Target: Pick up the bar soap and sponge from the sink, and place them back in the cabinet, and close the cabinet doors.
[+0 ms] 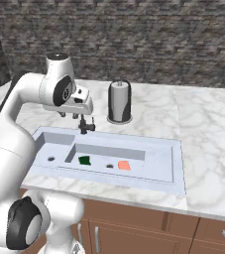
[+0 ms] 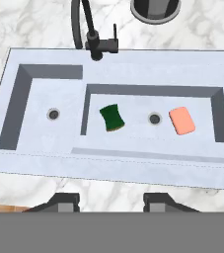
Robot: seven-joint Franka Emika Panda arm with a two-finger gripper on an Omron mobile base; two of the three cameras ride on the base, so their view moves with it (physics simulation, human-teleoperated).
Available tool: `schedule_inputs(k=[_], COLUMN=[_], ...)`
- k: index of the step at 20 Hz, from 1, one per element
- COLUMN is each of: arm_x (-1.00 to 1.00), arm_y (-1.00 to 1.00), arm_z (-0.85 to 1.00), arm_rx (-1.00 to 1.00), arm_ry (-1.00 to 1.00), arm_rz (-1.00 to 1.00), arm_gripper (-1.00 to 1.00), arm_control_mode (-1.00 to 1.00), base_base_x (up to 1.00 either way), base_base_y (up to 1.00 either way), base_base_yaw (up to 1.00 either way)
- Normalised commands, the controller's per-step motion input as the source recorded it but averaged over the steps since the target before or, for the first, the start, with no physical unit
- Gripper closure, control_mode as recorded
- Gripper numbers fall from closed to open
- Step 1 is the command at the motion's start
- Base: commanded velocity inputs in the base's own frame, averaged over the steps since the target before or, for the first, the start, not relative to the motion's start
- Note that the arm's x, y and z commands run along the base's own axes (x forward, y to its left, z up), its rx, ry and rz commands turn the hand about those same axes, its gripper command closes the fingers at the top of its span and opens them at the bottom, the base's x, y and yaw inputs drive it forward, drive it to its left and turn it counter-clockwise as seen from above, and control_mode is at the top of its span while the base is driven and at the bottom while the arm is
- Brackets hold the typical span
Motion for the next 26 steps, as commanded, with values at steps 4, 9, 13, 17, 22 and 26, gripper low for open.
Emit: schedule_inputs(k=[4, 9, 13, 17, 22, 26], arm_x=[0.0, 0.01, 0.13, 0.19, 0.21, 0.22], arm_y=[-0.09, -0.36, -0.38, -0.38, -0.42, -0.38], arm_z=[0.0, -0.03, -0.11, -0.15, -0.19, -0.25], arm_rx=[0.0, 0.0, 0.0, 0.0, 0.0, 0.0], arm_ry=[0.01, 0.0, 0.0, 0.0, 0.0, 0.0], arm_rz=[0.0, 0.01, 0.0, 0.0, 0.0, 0.0], arm_gripper=[-1.0, -1.0, -1.0, -1.0, -1.0, -1.0], arm_control_mode=[-1.0, -1.0, -1.0, -1.0, -1.0, -1.0], base_base_x=[0.0, 0.0, 0.0, 0.0, 0.0, 0.0], base_base_y=[0.0, 0.0, 0.0, 0.0, 0.0, 0.0], base_base_yaw=[0.0, 0.0, 0.0, 0.0, 0.0, 0.0])
